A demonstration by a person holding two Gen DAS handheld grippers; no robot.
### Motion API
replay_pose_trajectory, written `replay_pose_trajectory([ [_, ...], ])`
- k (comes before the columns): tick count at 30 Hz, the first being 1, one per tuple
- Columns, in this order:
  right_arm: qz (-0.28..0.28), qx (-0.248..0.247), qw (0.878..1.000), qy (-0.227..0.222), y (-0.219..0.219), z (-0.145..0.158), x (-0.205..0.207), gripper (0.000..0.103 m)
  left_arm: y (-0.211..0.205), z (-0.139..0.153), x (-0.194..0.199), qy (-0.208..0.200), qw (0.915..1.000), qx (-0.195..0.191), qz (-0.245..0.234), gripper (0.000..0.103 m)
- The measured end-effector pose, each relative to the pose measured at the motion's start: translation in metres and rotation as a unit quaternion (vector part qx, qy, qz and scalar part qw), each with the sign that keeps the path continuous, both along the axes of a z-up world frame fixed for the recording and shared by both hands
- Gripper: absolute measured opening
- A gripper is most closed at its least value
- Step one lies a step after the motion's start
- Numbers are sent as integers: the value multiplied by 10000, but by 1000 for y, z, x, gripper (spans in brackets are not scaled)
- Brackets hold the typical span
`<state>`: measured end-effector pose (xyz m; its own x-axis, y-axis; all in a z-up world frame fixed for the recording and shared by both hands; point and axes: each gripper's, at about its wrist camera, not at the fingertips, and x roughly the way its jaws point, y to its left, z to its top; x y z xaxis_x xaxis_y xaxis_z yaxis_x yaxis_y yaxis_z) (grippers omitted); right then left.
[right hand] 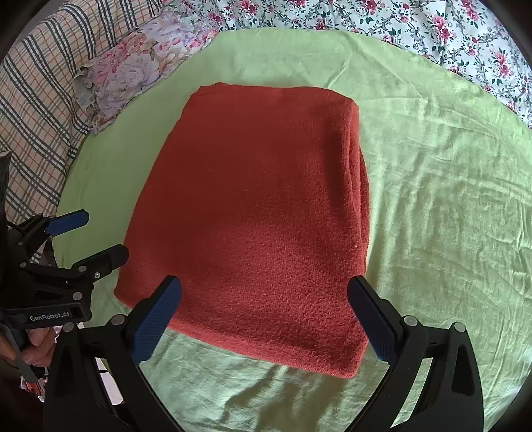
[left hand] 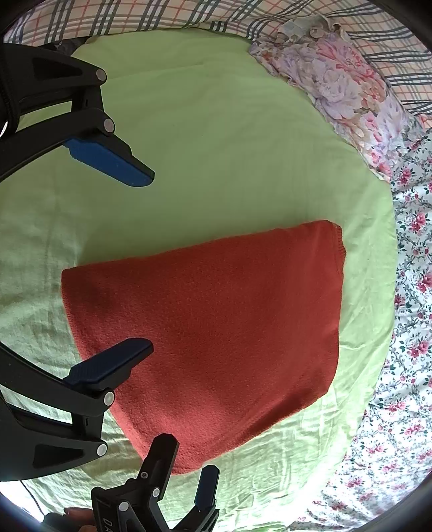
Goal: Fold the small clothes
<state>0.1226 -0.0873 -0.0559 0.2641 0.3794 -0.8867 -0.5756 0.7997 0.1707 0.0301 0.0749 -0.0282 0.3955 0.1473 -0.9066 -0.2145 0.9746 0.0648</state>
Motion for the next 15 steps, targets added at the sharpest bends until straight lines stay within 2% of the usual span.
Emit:
replay_pose_trajectory([
  [15, -87, 44, 10000, 17, -3, 2, 2, 100, -1, 0, 3, 8, 10000, 8, -23, 93],
])
